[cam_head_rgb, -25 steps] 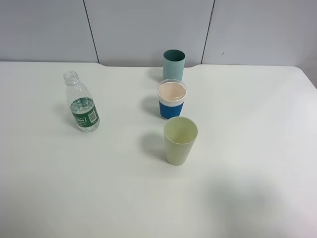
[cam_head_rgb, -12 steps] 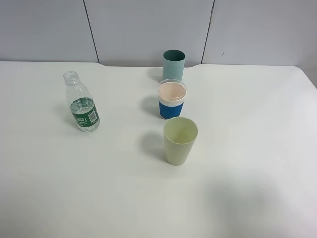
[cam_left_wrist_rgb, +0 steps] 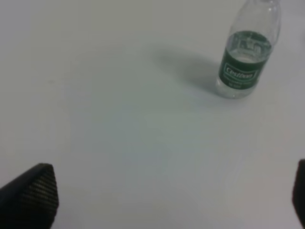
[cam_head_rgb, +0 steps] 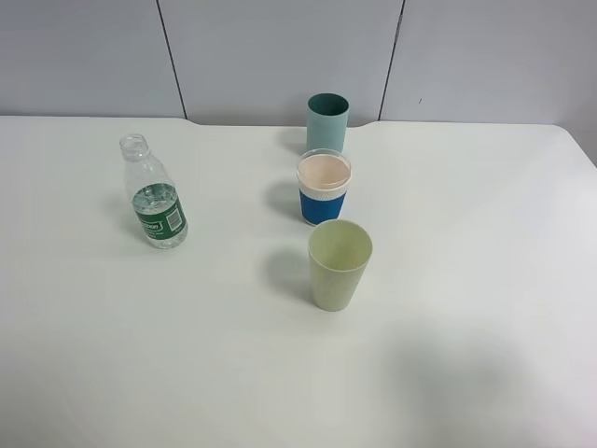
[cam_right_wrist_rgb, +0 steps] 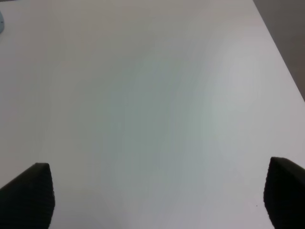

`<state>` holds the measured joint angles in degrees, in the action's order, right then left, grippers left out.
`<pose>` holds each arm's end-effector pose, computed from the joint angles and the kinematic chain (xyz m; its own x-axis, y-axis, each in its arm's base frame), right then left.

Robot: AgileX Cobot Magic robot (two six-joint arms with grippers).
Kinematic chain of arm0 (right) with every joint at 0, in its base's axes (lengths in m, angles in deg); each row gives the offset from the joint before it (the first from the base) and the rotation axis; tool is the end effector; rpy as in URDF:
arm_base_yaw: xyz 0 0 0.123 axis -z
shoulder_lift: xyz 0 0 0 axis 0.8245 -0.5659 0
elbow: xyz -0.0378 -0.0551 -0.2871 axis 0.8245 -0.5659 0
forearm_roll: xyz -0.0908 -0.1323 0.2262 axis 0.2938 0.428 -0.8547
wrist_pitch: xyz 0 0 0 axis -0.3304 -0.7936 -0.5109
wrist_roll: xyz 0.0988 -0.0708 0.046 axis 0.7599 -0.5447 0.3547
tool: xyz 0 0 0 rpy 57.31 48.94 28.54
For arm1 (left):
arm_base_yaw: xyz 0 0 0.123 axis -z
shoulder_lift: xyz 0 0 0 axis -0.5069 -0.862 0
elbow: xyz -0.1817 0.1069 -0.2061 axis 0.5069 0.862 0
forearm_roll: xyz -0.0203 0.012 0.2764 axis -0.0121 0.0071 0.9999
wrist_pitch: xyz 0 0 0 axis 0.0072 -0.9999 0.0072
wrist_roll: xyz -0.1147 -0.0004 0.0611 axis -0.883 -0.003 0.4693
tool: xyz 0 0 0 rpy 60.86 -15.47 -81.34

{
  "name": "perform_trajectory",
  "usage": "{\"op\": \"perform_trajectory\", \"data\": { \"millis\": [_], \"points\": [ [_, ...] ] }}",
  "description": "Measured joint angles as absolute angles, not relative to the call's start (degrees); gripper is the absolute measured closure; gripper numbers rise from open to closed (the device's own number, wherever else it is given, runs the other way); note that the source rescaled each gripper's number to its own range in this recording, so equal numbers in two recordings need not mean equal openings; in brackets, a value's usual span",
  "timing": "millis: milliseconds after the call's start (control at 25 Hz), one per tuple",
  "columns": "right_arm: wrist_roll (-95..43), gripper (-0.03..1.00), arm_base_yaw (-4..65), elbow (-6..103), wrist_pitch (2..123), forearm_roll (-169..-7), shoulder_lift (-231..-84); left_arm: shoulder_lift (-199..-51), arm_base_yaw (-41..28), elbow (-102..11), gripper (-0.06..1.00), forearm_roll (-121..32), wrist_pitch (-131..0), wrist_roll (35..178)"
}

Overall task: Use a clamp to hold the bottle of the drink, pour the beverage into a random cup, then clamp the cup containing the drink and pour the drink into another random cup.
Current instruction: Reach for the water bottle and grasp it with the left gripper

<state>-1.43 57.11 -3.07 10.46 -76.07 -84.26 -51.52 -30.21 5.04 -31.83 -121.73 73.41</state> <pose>0.0412 -0.0087 0.2720 -0.4586 0.0106 -0.8886 0.0775 0.9966 -0.0281 0.0417 -0.0020 0.2744 -0.4410 0.0029 -0.8975 0.0178 0.9998 -0.0056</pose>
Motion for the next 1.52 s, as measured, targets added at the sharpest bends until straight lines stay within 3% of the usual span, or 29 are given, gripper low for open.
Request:
{"op": "perform_trajectory", "data": {
  "millis": [1200,1520],
  "points": [
    [-1.4,0.36,57.1,-3.1,10.5,-76.1,-84.3,-51.8,-30.2,5.0,-0.06,-31.8,-121.7,72.6],
    [-1.4,0.36,57.1,-3.1,10.5,-76.1,-84.3,-62.6,-30.2,1.6,-0.06,-31.6,-117.2,72.9]
  ]
}}
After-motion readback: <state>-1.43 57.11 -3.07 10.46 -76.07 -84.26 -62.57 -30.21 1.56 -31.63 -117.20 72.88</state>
